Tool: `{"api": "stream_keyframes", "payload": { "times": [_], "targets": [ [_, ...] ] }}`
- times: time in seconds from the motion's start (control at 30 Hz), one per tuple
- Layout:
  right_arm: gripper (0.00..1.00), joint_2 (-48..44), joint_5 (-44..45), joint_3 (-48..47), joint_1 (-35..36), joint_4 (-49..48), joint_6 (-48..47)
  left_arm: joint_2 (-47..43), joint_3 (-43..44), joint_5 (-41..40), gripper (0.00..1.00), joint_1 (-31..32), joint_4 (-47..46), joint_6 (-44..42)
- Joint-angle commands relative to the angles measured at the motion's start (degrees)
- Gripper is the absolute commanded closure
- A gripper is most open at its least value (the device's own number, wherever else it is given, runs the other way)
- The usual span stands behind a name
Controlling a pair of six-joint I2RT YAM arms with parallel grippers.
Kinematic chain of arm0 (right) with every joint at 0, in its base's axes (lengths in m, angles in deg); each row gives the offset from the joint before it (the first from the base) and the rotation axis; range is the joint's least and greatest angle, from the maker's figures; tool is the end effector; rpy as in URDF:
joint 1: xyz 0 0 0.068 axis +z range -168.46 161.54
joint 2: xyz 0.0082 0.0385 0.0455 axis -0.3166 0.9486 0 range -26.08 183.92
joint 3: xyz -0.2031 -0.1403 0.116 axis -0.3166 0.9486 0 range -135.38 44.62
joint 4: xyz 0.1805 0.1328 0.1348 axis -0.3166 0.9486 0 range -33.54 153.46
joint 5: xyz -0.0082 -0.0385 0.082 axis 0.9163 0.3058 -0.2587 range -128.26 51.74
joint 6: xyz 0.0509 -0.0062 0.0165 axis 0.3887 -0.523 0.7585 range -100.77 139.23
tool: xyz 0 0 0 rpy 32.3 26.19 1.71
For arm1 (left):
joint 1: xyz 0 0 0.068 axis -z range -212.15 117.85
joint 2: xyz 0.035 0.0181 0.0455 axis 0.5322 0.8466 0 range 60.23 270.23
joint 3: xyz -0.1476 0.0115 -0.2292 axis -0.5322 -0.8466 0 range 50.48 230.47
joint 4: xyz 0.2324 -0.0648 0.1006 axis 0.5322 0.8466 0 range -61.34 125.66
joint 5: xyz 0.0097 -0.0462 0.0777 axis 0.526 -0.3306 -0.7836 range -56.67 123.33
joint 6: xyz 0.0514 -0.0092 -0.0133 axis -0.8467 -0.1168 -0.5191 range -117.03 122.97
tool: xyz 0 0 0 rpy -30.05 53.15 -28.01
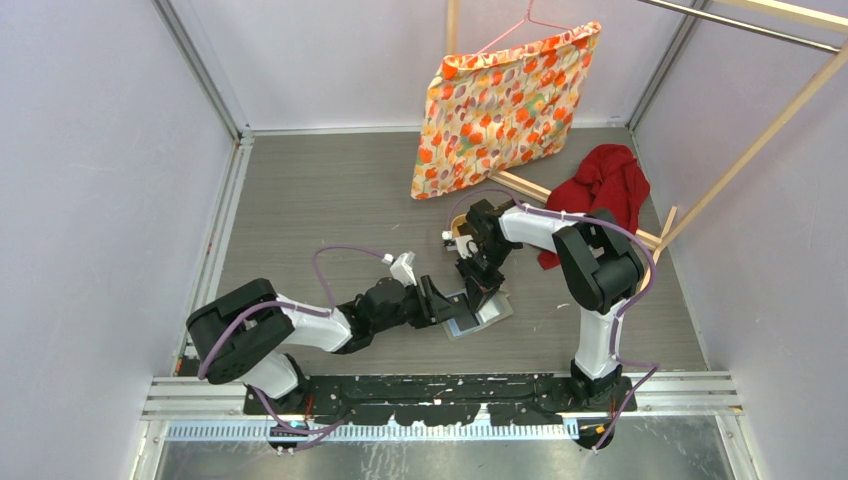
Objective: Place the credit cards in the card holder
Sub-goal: Insert the credit card into the card holder.
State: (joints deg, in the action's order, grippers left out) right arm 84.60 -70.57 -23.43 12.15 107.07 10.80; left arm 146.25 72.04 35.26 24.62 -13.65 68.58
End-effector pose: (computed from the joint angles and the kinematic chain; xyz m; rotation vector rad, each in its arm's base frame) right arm 0.2728 0.1835 0.1347 0.9373 -2.7143 -0.8008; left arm 0.1430 -0.2205 0.1405 -0.1480 2.2464 -1.3449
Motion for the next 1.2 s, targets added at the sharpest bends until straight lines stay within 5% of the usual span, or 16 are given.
{"api": "stream_keyframes", "payload": {
  "times": [0.0, 0.7, 1.17],
  "targets": [
    [0.89, 0.68, 1.47, -1.42, 0.07, -0.34, -0.19, 0.62, 1.46, -0.78, 0.55, -0.06, 0.06, -0.22],
    [0.89, 0.79, 1.11, -1.56, 0.14, -0.22, -0.19, 3.97, 3.66, 0.48, 0.57, -0.09, 0.38, -0.17],
    [0.89, 1.10, 1.03, -1.63, 0.07, -0.11, -0.19, -2.00, 2.32, -1.50, 0.54, -0.08, 5.77, -1.98]
  ]
}}
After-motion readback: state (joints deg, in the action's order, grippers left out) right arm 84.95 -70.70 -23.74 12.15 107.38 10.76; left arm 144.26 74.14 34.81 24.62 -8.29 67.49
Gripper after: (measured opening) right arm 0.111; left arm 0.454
